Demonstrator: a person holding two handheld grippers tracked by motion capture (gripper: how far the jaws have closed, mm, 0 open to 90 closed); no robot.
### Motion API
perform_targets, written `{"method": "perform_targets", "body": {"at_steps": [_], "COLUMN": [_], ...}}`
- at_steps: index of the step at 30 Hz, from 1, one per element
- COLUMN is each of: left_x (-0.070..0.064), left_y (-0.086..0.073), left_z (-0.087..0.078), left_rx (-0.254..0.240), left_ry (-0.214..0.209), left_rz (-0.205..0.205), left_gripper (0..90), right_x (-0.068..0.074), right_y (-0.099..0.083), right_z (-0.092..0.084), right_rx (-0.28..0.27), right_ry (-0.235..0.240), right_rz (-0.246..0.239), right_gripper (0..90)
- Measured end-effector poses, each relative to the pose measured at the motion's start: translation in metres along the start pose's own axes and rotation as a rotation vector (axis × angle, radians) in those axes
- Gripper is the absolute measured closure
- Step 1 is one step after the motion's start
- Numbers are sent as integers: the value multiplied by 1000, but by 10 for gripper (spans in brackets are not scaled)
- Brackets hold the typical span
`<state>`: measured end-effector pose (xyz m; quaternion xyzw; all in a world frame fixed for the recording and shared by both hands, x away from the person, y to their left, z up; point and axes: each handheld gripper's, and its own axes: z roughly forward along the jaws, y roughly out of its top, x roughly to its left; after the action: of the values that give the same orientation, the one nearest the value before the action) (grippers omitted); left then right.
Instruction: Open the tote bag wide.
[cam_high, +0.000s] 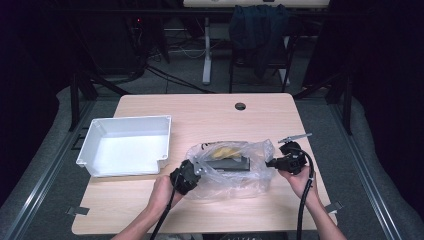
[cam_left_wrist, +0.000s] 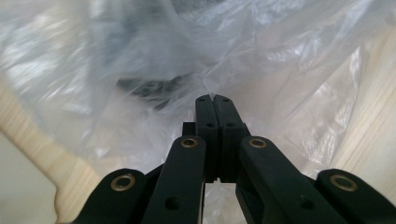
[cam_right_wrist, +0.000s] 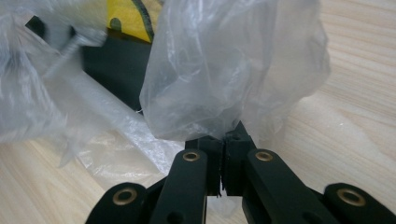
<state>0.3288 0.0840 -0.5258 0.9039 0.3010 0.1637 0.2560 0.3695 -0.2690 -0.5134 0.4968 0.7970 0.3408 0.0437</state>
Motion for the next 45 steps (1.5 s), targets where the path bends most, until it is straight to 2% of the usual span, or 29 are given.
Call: {"method": "perform_targets", "body": {"at_steps": [2, 5, 6, 7, 9, 11, 14, 15, 16, 18, 20, 21, 23, 26, 28, 30, 32, 33, 35, 38, 40, 43, 45], "left_x": [11, 25, 28, 30, 30, 28, 25, 23, 22, 19, 16, 13, 10, 5, 3, 4, 5, 7, 12, 16, 18, 20, 20], "left_y": [0, 1, 1, 1, 2, 3, 2, 2, 1, 0, 0, 0, 1, 2, 2, 2, 1, 1, 2, 2, 2, 2, 7], "left_z": [-9, -17, -18, -17, -10, -1, 14, 19, 23, 27, 29, 30, 32, 32, 31, 32, 30, 27, 20, 4, -9, -27, -39], "left_rx": [-50, -83, -86, -74, -42, -13, 39, 58, 62, 77, 81, 86, 90, 94, 95, 106, 107, 109, 108, 107, 107, 87, 49], "left_ry": [36, 98, 126, 136, 181, 189, 171, 145, 124, 91, 45, 40, -13, -59, -89, -152, -185, -184, -180, -141, -102, -86, -72], "left_rz": [-74, -153, -166, -182, -175, -172, -164, -164, -167, -153, -156, -143, -149, -135, -133, -144, -128, -130, -135, -126, -108, -106, -109], "left_gripper": [900, 900, 900, 900, 900, 900, 900, 900, 900, 900, 900, 900, 900, 900, 900, 900, 893, 866, 753, 563, 466, 367, 313], "right_x": [-3, -7, -7, -8, -7, -5, -4, -4, -4, -5, -8, -9, -12, -13, -15, -15, -17, -17, -17, -15, -14, -14, -13], "right_y": [-1, -1, -1, -1, 0, 1, 0, -1, -1, -2, -3, -3, -5, -8, -10, -14, -16, -17, -16, -14, -14, -14, -13], "right_z": [0, 0, 0, 0, 3, 6, 13, 15, 17, 17, 15, 14, 13, 10, 6, 4, 0, 0, -2, -3, -3, -4, -4], "right_rx": [-8, -18, -14, -14, -13, -5, 22, 36, 39, 50, 65, 78, 94, 139, 162, 162, 170, 156, 148, 137, 133, 127, 124], "right_ry": [-1, -3, -9, -10, -16, -27, -41, -53, -45, -57, -59, -70, -65, -77, -64, -54, -50, -48, -41, -43, -47, -43, -46], "right_rz": [16, 37, 37, 38, 36, 36, 28, 24, 22, 28, 28, 37, 46, 53, 52, 56, 48, 57, 47, 45, 38, 37, 37], "right_gripper": [887, 886, 886, 886, 884, 883, 878, 876, 876, 878, 880, 881, 883, 884, 884, 884, 883, 883, 883, 883, 883, 883, 883]}}
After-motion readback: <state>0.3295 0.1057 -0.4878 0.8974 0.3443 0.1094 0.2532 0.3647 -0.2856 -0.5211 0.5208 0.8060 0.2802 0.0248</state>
